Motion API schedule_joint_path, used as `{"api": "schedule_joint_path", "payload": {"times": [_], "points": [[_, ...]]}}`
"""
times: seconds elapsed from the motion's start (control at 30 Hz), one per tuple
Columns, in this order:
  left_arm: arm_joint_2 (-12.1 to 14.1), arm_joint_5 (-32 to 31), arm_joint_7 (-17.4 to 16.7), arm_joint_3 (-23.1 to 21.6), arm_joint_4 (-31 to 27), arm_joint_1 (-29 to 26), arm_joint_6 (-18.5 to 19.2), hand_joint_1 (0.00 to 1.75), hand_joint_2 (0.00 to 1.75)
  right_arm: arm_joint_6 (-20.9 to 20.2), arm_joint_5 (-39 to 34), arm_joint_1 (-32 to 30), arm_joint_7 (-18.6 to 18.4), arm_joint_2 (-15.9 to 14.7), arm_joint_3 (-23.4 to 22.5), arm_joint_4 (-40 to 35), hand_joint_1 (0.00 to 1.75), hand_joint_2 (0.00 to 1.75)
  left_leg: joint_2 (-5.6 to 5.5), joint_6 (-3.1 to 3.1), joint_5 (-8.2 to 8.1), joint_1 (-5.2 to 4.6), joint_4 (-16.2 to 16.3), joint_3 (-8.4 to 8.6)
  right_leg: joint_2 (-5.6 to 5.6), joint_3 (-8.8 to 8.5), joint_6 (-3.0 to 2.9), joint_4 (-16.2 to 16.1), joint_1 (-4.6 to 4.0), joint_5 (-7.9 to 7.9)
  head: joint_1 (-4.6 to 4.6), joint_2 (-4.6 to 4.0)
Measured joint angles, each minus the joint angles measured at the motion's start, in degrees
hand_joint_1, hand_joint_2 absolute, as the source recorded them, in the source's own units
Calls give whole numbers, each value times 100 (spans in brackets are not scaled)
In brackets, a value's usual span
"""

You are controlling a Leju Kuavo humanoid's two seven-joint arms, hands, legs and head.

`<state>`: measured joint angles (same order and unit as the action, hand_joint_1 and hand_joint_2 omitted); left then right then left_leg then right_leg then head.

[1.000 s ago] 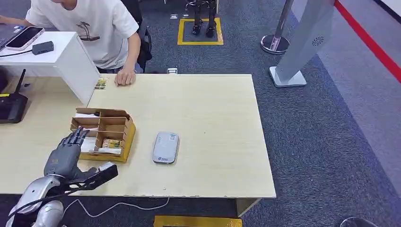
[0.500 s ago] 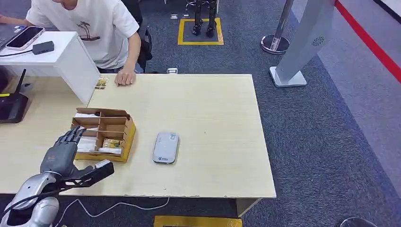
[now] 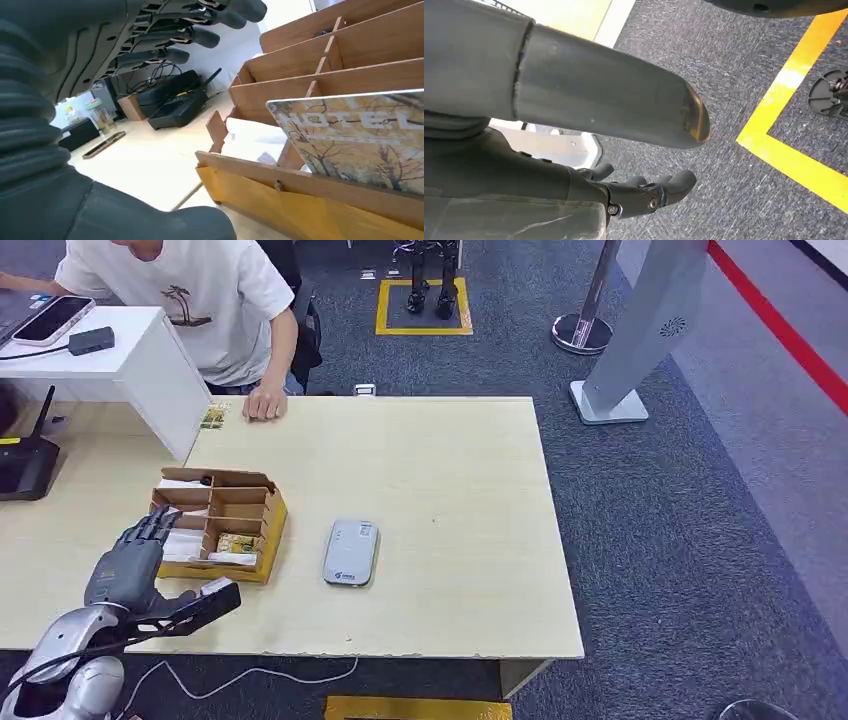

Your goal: Pass the card to the sensor for recognition and then transmit it.

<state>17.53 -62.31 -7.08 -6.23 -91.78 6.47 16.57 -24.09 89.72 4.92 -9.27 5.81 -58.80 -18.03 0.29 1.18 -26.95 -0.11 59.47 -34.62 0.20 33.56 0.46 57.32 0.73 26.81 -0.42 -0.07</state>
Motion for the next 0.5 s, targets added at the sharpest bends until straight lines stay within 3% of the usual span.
{"api": "schedule_joint_path", "payload": {"times": [0.5], "points": [[33, 85, 0, 0, 52, 16, -9, 0, 175, 0, 0, 0, 13, -2, 33, 22, 0, 0, 0, 0, 0, 0, 0, 0, 0, 0, 0, 0, 0, 0, 0, 0]]}}
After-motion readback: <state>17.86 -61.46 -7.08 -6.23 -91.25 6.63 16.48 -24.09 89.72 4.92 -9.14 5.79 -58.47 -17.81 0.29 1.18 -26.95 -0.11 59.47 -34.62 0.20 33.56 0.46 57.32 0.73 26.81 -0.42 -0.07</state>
